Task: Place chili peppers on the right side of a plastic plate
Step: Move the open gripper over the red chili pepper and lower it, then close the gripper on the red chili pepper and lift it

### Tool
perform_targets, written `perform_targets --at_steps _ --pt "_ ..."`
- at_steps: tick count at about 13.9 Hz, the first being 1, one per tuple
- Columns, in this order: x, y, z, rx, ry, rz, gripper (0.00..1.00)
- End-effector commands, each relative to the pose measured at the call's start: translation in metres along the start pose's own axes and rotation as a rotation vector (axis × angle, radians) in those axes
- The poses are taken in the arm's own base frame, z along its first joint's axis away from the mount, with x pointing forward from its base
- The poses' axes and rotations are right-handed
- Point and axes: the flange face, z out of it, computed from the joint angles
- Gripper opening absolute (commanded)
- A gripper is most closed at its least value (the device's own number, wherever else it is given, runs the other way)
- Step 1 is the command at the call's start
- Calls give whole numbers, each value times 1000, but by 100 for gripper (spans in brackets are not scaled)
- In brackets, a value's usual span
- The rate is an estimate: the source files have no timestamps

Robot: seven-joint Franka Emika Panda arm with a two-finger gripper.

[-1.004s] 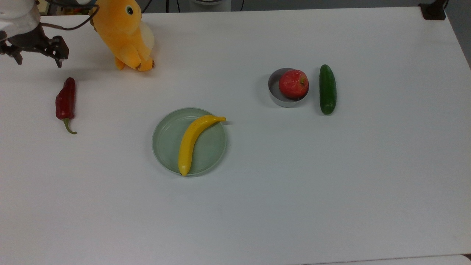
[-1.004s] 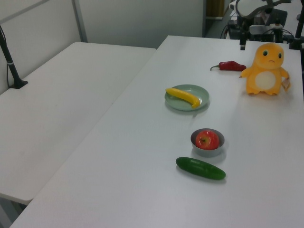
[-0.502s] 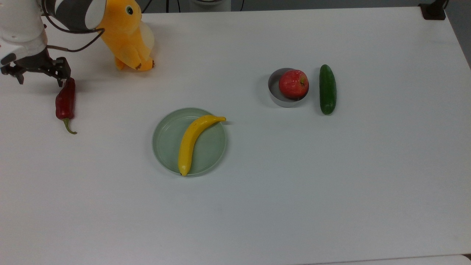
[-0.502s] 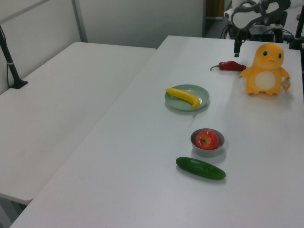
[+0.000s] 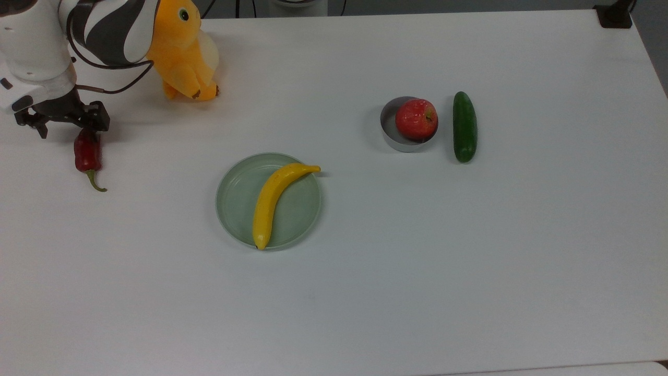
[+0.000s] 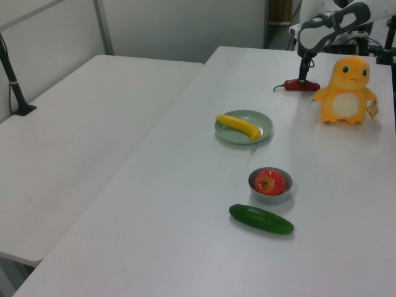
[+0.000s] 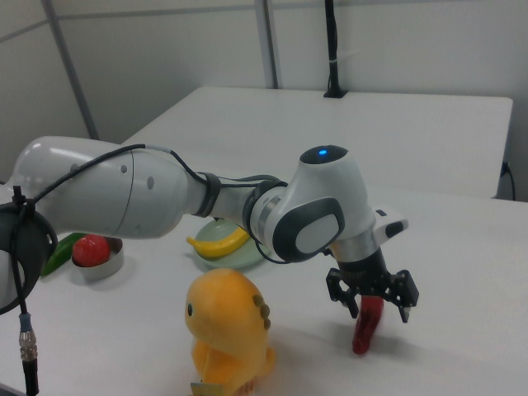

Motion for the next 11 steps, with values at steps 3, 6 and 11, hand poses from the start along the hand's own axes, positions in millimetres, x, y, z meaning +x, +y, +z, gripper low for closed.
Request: perform_targets --at_steps 3,6,11 --pt "-3 -12 9 37 12 2 100" --pt "0 -28 26 73 -1 -4 91" --pt "2 -35 34 82 -9 -13 16"
